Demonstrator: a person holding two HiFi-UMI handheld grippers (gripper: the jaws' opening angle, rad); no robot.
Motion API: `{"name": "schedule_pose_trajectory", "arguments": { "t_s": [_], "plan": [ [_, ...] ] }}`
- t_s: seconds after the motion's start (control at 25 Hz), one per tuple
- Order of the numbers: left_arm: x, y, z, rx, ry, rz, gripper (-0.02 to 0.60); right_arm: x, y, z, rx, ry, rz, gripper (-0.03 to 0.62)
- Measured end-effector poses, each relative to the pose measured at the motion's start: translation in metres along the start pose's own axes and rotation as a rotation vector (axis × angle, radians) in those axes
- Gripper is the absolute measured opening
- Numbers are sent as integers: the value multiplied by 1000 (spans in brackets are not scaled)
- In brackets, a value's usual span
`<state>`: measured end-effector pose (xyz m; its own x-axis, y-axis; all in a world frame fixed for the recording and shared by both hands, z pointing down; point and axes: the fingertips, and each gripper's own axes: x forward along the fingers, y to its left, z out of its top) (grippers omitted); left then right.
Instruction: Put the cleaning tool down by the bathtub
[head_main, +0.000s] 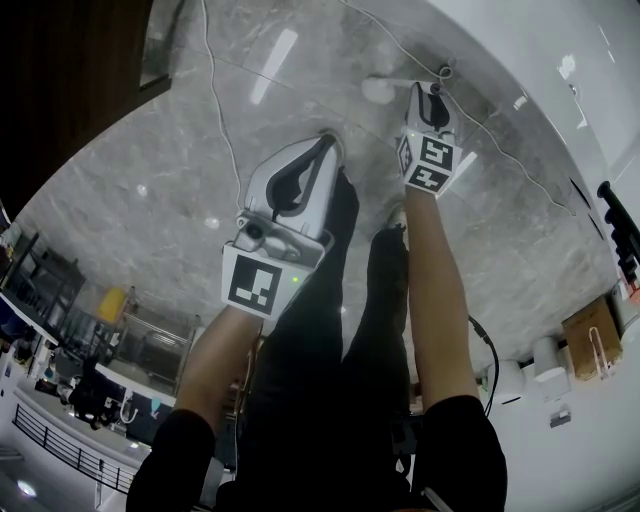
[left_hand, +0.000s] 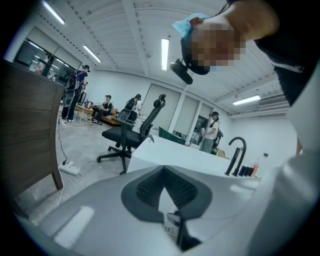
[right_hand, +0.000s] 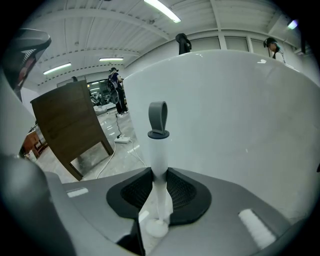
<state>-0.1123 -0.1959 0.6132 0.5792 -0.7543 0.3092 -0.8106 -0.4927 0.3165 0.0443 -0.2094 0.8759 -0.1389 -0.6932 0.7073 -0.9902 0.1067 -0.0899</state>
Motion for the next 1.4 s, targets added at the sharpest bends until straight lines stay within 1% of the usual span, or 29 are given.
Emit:
{"name": "schedule_pose_trajectory", "arguments": {
  "t_s": [0.24, 0.84, 1.4],
  "plan": [
    [2, 1, -3, -5, 6, 0, 6, 11, -10, 5, 39, -3, -8, 91],
    [18, 16, -4, -24, 17, 12, 6, 44, -25, 22, 63, 0, -13, 89],
    [19, 27, -7, -36, 17, 15, 6, 55, -32, 26, 79, -1, -25, 89]
  ]
}}
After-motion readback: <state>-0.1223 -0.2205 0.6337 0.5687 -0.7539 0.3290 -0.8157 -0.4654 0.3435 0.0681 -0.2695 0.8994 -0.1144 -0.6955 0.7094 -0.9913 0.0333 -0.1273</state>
